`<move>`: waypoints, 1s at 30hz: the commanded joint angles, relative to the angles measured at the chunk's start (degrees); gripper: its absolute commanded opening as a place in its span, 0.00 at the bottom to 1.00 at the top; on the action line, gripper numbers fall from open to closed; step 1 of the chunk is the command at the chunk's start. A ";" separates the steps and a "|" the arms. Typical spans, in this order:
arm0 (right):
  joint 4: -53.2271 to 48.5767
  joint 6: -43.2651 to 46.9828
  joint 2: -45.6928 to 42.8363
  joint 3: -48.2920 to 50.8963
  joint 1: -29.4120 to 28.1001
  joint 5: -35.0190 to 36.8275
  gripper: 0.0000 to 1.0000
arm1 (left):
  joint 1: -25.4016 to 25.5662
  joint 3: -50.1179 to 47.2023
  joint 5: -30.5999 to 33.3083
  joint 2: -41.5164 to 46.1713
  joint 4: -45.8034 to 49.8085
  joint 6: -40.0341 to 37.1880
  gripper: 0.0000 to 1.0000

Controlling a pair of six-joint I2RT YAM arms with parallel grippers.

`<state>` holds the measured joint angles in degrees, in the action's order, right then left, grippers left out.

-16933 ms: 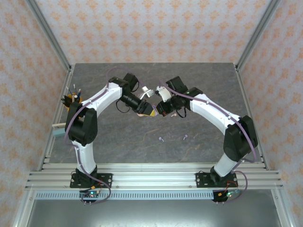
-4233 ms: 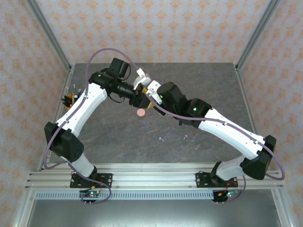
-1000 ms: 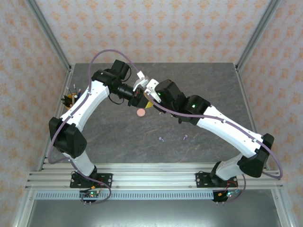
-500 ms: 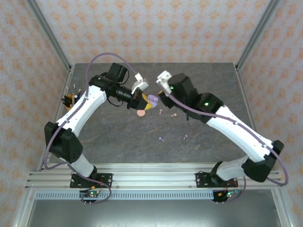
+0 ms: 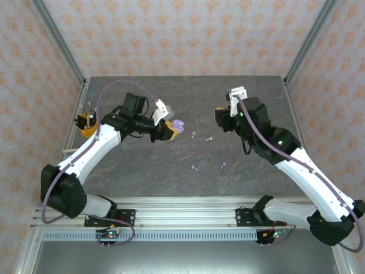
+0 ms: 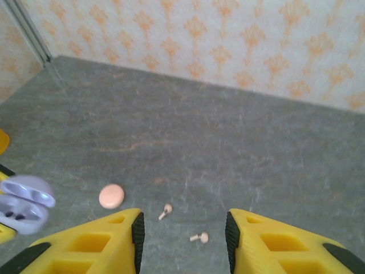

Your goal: Insert wireless bluetooth earbuds into charging case

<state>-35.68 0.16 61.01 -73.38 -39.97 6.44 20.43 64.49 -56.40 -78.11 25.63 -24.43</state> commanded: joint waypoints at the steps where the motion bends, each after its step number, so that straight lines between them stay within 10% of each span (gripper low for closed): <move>1: 1.41 -10.35 -0.13 3.77 0.19 2.21 0.45 | 1.47 -5.49 8.40 4.16 -14.99 1.75 0.00; 13: -1.66 -27.98 4.42 14.12 0.24 1.61 0.49 | 7.44 -28.31 28.71 9.64 -54.73 13.45 0.00; 30: 5.04 -26.82 17.13 19.33 0.54 -20.38 0.44 | 8.96 -38.13 34.71 11.03 -72.21 17.72 0.00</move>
<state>-32.58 -28.71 77.10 -54.54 -39.70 -8.75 28.88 27.53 -23.62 -68.73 -40.16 -8.32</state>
